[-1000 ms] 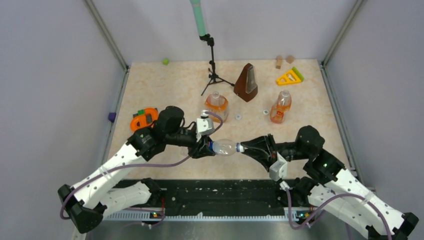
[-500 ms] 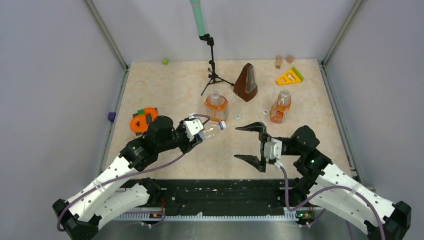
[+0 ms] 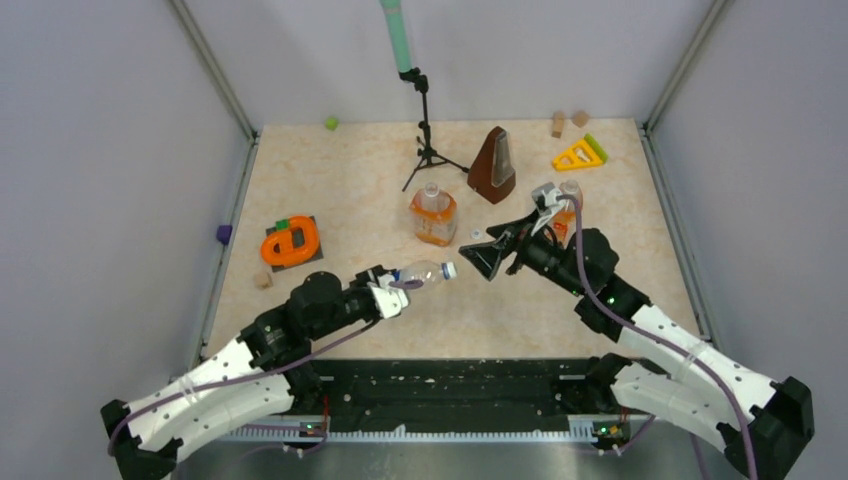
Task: Unscrew the bottle caps
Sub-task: Unscrew the bottle cap from the plastic bottle, then place the bottle cap at the center of the board, then place the plastic bottle at the center of the board.
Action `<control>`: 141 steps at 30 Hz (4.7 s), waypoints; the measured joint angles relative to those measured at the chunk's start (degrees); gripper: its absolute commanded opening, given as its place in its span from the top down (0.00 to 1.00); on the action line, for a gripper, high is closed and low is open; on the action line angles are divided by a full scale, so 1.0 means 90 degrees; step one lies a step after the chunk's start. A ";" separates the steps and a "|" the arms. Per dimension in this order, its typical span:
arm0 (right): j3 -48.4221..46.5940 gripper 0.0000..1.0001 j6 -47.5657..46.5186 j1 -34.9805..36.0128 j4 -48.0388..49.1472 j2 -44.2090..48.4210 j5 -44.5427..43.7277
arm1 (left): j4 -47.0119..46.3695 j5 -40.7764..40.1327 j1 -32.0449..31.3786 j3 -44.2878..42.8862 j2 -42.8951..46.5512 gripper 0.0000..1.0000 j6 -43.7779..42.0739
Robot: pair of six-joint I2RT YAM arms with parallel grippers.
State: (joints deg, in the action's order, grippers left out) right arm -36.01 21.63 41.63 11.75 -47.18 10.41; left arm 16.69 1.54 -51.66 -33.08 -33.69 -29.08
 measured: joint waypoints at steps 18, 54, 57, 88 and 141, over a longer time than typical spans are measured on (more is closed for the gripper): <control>0.0697 0.32 0.4143 -0.0435 0.0478 -0.0148 0.1297 | -0.0590 -0.0175 -0.0559 0.0491 0.0036 1.00 -0.0940; 0.0653 0.86 0.4087 -0.0435 0.0372 -0.0738 0.2569 | -0.0673 -0.0277 -0.0563 0.0488 0.0019 1.00 -0.0981; 0.0651 0.99 0.3915 -0.0437 0.0301 -0.0743 0.2572 | -0.0661 -0.0282 -0.0563 0.0488 -0.0012 1.00 -0.0981; -0.1404 1.00 -0.6154 -0.0435 -0.2985 0.0573 0.5214 | 0.1251 0.3628 0.1166 -0.1574 -0.1146 1.00 0.1103; -0.0430 0.36 0.0508 -0.0658 -0.1358 -0.0733 -0.1338 | -0.3099 0.1605 0.1178 0.1462 0.0826 1.00 0.1649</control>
State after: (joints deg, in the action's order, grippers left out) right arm -39.88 26.20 35.70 -0.47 -53.78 -1.63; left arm -11.20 15.99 -41.06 -19.92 -26.26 -14.24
